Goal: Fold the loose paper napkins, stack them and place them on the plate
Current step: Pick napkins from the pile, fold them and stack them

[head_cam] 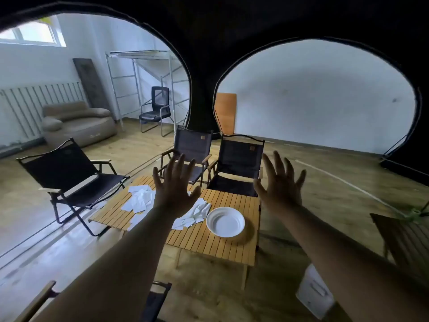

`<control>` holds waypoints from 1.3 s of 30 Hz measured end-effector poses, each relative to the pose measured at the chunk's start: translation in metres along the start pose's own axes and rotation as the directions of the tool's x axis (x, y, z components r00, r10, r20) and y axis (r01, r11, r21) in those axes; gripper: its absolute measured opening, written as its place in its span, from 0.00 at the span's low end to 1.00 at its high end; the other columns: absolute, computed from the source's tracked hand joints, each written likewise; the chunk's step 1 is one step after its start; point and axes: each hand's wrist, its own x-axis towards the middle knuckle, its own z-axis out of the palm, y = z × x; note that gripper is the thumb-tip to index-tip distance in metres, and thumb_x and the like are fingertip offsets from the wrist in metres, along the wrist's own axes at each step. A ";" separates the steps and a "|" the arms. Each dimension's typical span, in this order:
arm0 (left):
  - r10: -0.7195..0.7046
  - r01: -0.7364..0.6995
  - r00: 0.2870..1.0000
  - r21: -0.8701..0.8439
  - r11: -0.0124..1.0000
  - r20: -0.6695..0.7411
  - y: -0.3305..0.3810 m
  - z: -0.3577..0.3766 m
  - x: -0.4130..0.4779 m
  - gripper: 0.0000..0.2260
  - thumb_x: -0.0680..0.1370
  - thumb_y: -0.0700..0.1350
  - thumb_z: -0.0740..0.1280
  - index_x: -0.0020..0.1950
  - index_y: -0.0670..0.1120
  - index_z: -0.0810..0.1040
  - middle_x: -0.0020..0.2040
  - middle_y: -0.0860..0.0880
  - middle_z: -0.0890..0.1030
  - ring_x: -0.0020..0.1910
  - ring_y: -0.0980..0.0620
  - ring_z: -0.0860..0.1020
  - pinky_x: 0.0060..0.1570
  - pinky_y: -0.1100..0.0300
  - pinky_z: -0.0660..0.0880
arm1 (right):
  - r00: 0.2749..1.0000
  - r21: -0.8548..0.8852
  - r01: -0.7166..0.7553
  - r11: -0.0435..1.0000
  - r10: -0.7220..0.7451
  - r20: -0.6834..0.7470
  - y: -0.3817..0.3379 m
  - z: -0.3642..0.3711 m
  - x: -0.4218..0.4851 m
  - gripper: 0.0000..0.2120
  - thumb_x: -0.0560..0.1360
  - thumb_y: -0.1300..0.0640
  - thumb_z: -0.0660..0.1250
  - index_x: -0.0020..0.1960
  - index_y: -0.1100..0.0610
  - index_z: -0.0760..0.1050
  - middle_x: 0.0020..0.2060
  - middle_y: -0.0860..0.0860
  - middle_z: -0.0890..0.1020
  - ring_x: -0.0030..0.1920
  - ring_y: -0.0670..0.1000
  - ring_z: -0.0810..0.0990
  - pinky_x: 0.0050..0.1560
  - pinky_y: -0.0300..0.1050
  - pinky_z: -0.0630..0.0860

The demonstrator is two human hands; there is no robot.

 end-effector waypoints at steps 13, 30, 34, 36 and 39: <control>-0.066 0.063 0.987 0.027 0.998 0.146 -0.138 0.131 0.104 0.35 0.76 0.66 0.48 0.81 0.56 0.45 0.82 0.48 0.46 0.81 0.45 0.45 0.73 0.35 0.39 | 0.990 0.101 0.079 0.992 -0.090 0.107 -0.113 0.151 0.155 0.36 0.75 0.32 0.41 0.81 0.42 0.43 0.82 0.49 0.43 0.81 0.56 0.43 0.75 0.67 0.38; -0.209 0.197 0.929 0.071 0.978 0.305 -0.231 0.294 0.204 0.32 0.78 0.64 0.53 0.81 0.57 0.49 0.82 0.49 0.47 0.80 0.46 0.44 0.73 0.37 0.35 | 0.942 0.181 0.131 0.975 -0.179 0.285 -0.146 0.328 0.311 0.35 0.76 0.35 0.46 0.81 0.42 0.45 0.82 0.50 0.50 0.81 0.58 0.48 0.75 0.71 0.40; -0.252 0.229 0.907 0.105 0.968 0.337 -0.242 0.329 0.219 0.32 0.80 0.63 0.55 0.81 0.58 0.47 0.82 0.50 0.46 0.80 0.46 0.43 0.74 0.36 0.36 | 0.919 0.169 0.171 0.971 -0.219 0.328 -0.144 0.368 0.343 0.35 0.76 0.34 0.45 0.81 0.42 0.45 0.82 0.50 0.50 0.81 0.57 0.48 0.75 0.71 0.41; -0.275 0.249 0.895 0.116 0.961 0.351 -0.246 0.342 0.229 0.32 0.80 0.62 0.56 0.81 0.58 0.47 0.82 0.51 0.47 0.80 0.46 0.43 0.73 0.37 0.35 | 0.905 0.168 0.180 0.969 -0.230 0.357 -0.143 0.381 0.358 0.36 0.75 0.34 0.42 0.81 0.43 0.45 0.82 0.50 0.50 0.81 0.57 0.48 0.74 0.71 0.40; -0.281 0.251 0.882 0.130 0.959 0.378 -0.253 0.358 0.238 0.32 0.80 0.62 0.56 0.81 0.59 0.47 0.82 0.51 0.47 0.80 0.46 0.42 0.73 0.37 0.34 | 0.892 0.181 0.194 0.964 -0.250 0.377 -0.143 0.399 0.372 0.37 0.73 0.33 0.40 0.81 0.43 0.47 0.81 0.51 0.51 0.81 0.57 0.48 0.74 0.71 0.40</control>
